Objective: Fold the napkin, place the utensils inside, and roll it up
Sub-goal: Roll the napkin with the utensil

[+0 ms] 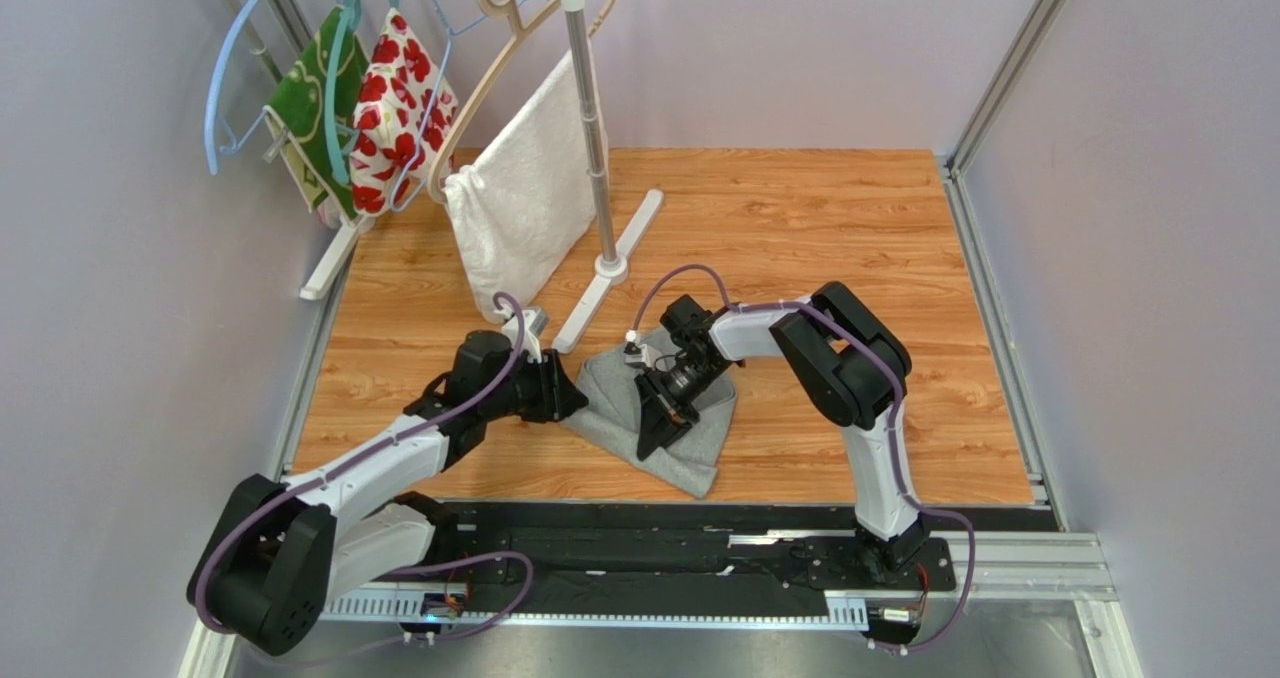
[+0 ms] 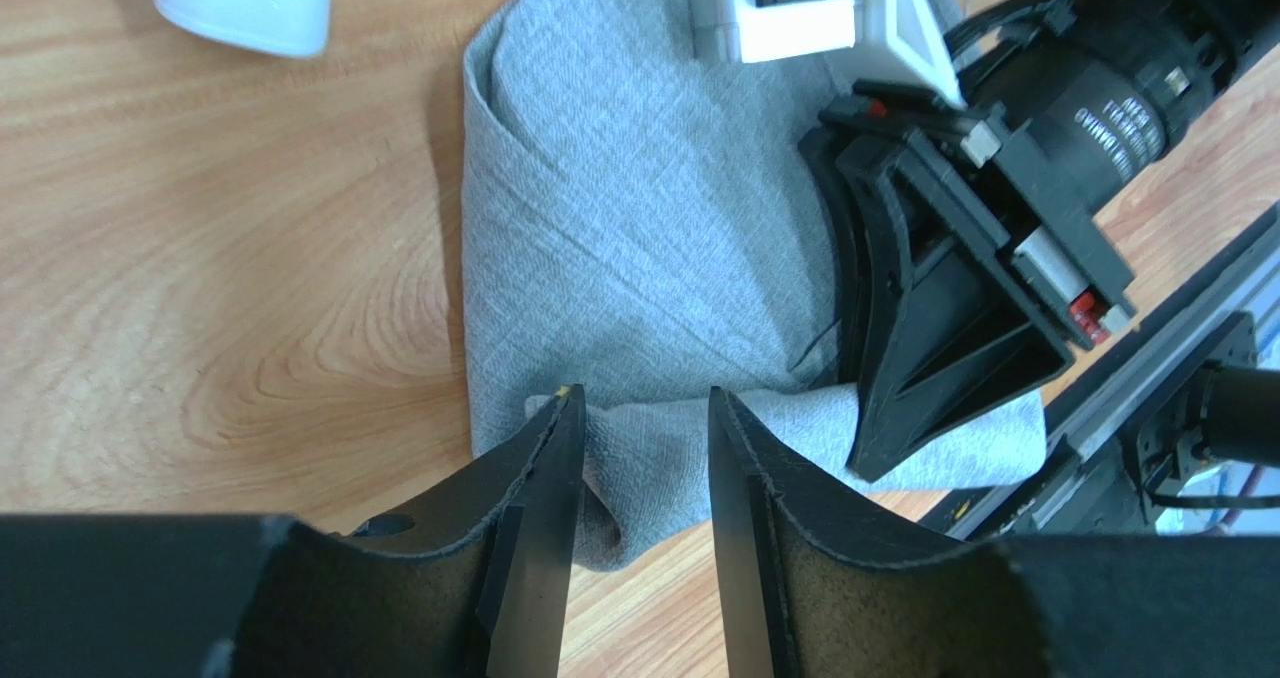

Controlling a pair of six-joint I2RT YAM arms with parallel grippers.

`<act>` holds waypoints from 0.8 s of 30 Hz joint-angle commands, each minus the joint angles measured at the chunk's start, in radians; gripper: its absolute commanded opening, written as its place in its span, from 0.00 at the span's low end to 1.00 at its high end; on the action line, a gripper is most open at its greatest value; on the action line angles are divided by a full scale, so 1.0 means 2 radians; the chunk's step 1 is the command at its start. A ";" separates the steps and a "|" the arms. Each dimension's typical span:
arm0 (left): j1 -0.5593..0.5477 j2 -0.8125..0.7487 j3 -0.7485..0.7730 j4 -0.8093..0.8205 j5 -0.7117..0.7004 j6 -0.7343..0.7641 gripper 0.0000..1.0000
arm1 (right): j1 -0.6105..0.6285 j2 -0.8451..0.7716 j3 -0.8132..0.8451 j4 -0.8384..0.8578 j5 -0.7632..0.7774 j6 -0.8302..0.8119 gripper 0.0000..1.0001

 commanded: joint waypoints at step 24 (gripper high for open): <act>-0.008 0.141 0.082 -0.058 -0.050 -0.004 0.00 | -0.015 -0.078 0.035 -0.001 0.105 -0.002 0.51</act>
